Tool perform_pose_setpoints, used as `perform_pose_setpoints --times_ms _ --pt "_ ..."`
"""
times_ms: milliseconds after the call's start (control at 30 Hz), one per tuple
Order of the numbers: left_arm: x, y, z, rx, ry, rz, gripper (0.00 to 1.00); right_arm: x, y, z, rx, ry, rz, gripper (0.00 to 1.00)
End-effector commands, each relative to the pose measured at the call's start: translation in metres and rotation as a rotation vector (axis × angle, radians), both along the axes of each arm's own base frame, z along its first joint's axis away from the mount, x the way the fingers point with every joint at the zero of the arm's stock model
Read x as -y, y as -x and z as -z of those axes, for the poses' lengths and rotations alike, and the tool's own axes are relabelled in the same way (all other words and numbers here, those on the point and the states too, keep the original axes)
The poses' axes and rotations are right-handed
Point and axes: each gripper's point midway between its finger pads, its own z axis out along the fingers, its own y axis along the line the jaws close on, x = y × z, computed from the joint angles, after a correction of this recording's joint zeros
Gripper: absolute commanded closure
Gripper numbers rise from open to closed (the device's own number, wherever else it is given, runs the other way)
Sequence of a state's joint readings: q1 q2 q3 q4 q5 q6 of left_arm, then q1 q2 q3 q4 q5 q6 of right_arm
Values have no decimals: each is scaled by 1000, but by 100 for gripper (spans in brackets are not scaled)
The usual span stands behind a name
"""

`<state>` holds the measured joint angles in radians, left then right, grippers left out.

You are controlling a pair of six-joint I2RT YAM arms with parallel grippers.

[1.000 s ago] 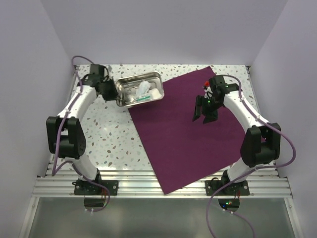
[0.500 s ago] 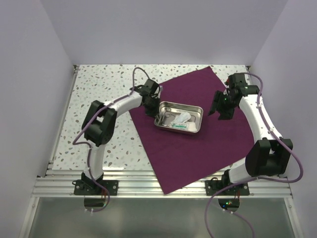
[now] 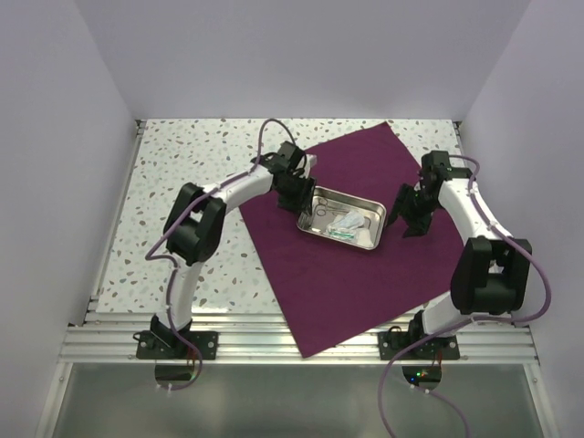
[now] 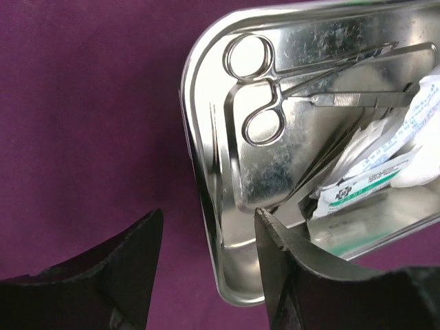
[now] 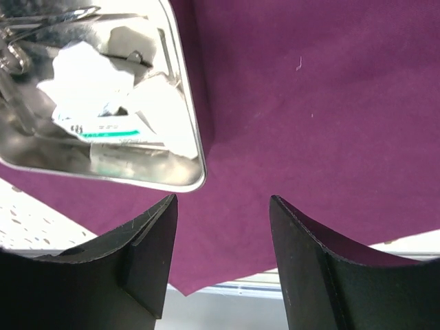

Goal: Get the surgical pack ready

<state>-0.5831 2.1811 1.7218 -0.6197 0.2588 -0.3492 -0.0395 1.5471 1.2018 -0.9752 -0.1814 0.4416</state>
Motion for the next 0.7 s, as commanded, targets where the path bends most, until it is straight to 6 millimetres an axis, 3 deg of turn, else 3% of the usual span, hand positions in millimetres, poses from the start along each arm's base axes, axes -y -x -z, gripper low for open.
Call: perform_pose_setpoints --times_ms 0,100,133,167,200,267,300,367,400,533,667 --pt "-2 -7 -50 128 48 59 40 2 -14 3 25 8 15 40" --pt "-23 -20 -70 197 35 9 41 13 -16 11 0 59 21 41" --pt "-34 -19 -65 188 27 -15 41 18 -17 13 -6 67 27 41" --pt "-53 -35 -76 226 51 -66 45 20 -18 18 -18 70 32 45" --pt "-60 -38 -76 211 78 -90 48 21 -19 20 -22 66 34 49" --pt "-79 -43 -61 164 98 -131 56 23 -22 22 -26 66 29 58" --pt "-93 -48 -55 141 102 -154 65 23 -23 27 -38 66 27 68" --pt "-105 -54 -33 93 91 -180 72 23 -23 35 -56 65 19 76" --pt "-105 -54 -27 70 102 -186 81 23 -22 44 -83 59 14 79" --pt "-103 -57 5 -23 125 -220 92 17 -25 66 -117 27 9 83" --pt "-111 -57 16 -53 131 -265 95 7 -31 83 -149 -6 1 84"
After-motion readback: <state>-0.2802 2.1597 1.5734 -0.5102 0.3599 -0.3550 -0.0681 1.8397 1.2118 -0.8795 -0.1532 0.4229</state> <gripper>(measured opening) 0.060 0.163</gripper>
